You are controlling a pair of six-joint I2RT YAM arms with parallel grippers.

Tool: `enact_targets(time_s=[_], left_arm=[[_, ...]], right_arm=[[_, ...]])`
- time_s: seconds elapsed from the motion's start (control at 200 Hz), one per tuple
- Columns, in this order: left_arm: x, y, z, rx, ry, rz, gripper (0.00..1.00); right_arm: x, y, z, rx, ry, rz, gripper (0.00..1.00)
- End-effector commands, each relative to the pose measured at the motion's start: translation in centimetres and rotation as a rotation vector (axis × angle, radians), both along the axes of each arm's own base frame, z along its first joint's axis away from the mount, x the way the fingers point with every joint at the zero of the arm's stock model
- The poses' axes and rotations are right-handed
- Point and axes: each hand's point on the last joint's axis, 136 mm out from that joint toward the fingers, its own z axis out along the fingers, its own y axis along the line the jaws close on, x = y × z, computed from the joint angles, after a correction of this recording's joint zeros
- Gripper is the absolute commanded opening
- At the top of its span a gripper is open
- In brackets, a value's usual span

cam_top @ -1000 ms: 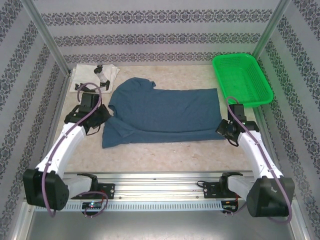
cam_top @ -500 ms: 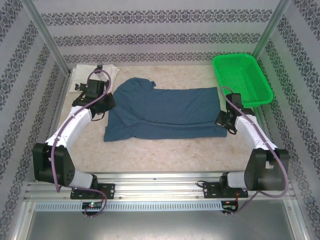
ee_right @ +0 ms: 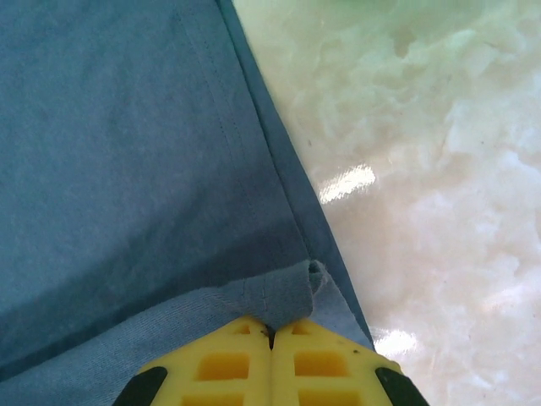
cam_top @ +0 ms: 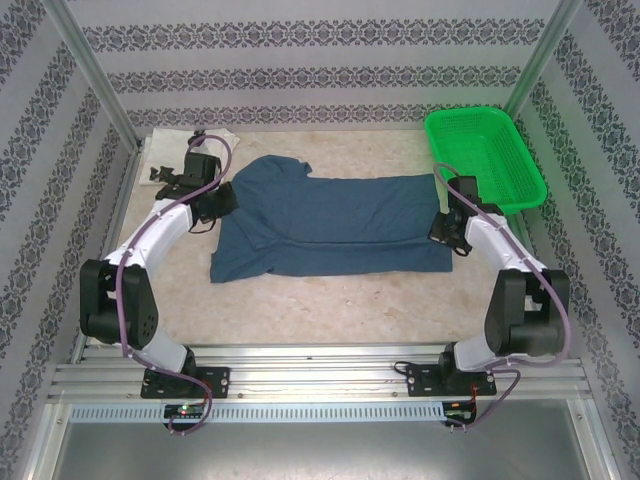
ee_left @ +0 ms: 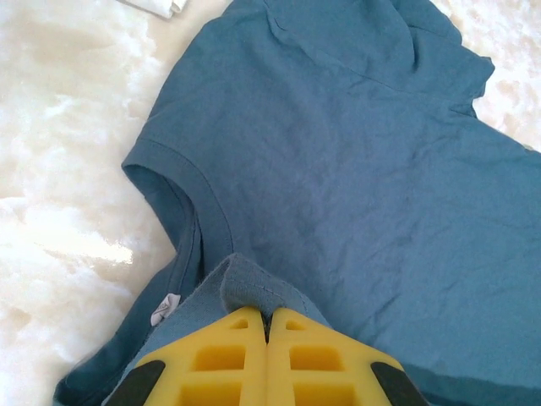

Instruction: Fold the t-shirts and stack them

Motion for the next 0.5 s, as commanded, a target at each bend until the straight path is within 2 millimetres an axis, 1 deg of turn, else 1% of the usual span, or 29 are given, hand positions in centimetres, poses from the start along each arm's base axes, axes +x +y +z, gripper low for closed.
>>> enact_targets(time_s=[0.0, 0.24, 0.495], left_arm=[[1.6, 0.3, 0.8, 0.016, -0.044, -0.013, 0.0], [2.8, 0.1, -0.1, 0.021, -0.028, -0.023, 0.0], [3.9, -0.1, -1.4, 0.014, -0.006, -0.022, 0.0]], right_arm=[[1.2, -1.0, 0.0, -0.044, 0.006, 0.001, 0.0], [2.7, -1.4, -1.0, -0.068, 0.042, 0.008, 0.0], [3.4, -1.7, -2.5, -0.079, 0.08, 0.01, 0.0]])
